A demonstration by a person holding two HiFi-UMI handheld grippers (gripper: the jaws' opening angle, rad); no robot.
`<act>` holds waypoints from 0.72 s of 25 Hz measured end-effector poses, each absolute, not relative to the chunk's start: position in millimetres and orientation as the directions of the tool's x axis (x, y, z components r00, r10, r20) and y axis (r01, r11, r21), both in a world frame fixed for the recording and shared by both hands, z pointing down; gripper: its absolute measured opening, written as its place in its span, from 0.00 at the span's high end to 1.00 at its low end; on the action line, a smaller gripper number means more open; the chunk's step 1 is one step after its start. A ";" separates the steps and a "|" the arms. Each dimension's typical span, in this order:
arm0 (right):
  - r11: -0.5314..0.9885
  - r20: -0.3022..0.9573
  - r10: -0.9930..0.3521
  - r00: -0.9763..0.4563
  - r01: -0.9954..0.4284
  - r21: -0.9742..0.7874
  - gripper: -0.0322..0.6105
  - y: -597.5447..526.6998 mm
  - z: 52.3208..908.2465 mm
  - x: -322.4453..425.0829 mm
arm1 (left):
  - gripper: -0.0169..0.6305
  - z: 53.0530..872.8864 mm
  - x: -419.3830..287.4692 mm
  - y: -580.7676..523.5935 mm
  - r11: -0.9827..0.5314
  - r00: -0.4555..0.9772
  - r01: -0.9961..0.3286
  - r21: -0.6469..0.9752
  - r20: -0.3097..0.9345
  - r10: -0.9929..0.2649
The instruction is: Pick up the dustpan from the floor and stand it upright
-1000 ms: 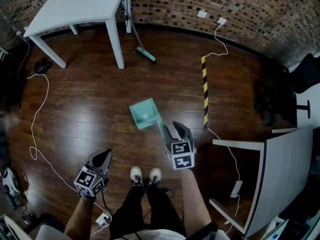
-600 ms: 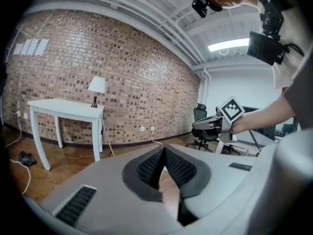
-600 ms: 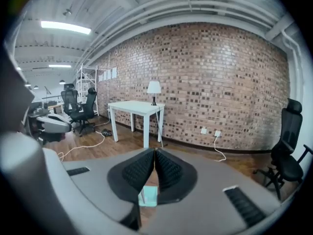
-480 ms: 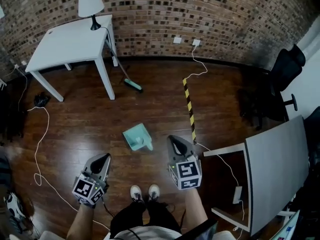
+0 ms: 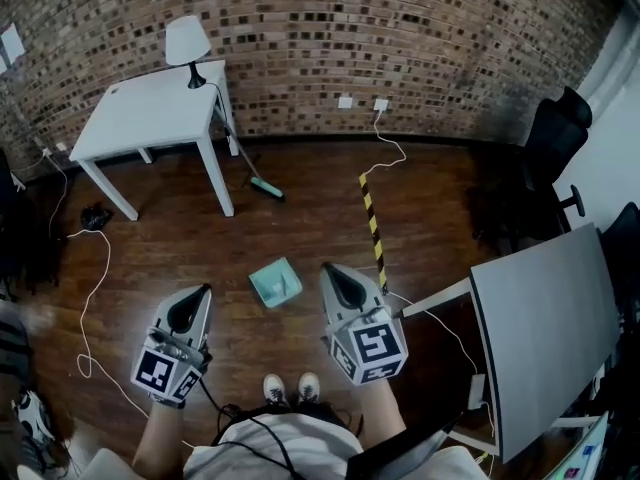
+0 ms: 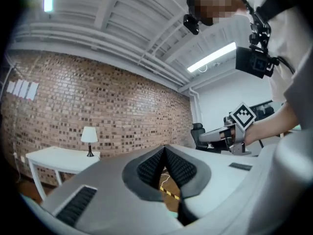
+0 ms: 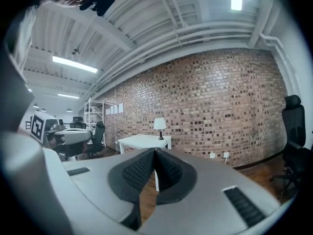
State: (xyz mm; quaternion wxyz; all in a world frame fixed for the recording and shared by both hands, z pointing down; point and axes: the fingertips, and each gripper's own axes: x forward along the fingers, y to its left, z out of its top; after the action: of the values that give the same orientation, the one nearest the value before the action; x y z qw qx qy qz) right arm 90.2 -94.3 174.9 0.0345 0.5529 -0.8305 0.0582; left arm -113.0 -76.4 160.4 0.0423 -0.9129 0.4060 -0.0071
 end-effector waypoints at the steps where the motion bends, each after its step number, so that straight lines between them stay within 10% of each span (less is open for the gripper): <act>1: 0.399 0.103 -0.910 -0.403 -0.915 -0.057 0.95 -89.4 166.6 84.8 | 0.96 152.5 -111.3 -71.8 -0.664 0.670 -0.740 -0.104 -0.027 -0.742; 18: 0.400 -0.090 -0.912 -0.401 -0.916 0.024 0.95 -51.8 89.7 86.1 | 0.96 91.4 -116.2 -52.4 -0.627 0.637 -0.771 -0.114 -0.151 -0.756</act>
State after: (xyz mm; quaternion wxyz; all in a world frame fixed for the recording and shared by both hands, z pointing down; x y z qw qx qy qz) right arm 86.1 -51.8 89.7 -0.0314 0.5465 -0.8362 -0.0347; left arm -116.2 -52.4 91.4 0.0839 -0.9007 0.4239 0.0443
